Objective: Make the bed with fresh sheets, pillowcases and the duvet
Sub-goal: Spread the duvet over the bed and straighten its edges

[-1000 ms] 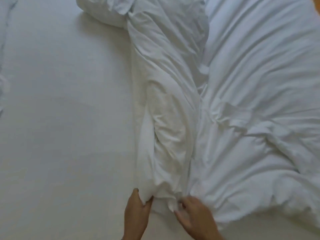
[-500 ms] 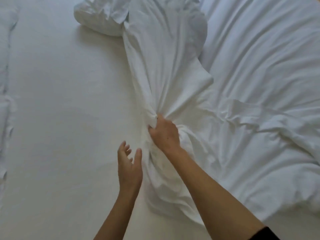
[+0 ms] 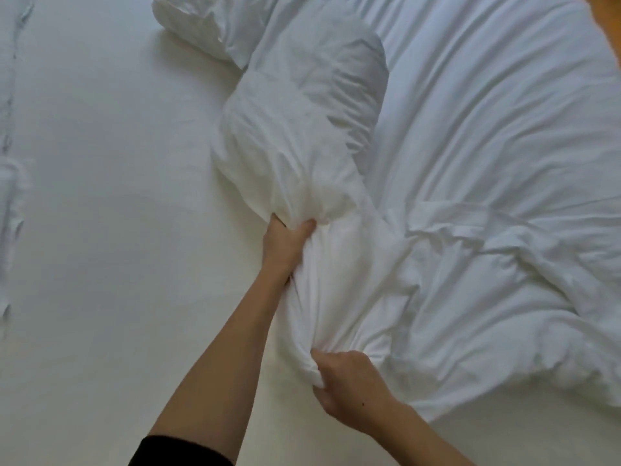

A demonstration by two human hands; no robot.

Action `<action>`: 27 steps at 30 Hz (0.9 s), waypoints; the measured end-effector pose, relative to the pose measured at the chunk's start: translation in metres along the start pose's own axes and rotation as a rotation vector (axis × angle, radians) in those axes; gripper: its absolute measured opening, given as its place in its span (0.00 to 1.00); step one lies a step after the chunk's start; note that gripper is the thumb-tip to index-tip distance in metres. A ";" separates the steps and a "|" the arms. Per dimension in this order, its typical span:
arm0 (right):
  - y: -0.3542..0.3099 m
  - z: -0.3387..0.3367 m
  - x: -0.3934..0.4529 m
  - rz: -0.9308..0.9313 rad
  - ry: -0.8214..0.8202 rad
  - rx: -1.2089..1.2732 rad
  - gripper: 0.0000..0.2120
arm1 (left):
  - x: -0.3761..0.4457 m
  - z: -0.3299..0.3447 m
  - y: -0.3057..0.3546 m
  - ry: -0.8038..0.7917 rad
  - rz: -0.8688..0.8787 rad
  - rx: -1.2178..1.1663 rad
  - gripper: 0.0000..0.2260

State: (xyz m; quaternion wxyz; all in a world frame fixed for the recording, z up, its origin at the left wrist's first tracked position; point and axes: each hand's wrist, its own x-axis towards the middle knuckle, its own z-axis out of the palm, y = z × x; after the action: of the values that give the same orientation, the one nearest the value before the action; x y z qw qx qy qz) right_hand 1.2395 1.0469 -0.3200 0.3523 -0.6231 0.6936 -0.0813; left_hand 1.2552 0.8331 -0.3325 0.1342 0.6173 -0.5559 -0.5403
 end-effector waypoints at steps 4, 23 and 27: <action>-0.022 0.030 -0.029 -0.039 -0.090 -0.093 0.13 | -0.047 -0.041 -0.042 0.167 0.006 -0.050 0.22; -0.198 0.134 -0.128 0.272 -0.288 0.029 0.16 | -0.268 -0.253 -0.220 0.323 -0.257 0.137 0.16; -0.273 0.168 -0.121 0.347 -0.116 0.091 0.12 | -0.267 -0.323 -0.221 0.254 -0.090 0.180 0.18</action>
State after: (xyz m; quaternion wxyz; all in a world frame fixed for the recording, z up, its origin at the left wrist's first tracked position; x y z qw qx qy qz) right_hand 1.5560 1.1555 -0.2468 0.4281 -0.4811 0.7649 -0.0144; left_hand 1.6920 0.9913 -0.2408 0.1231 0.7144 -0.5525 -0.4114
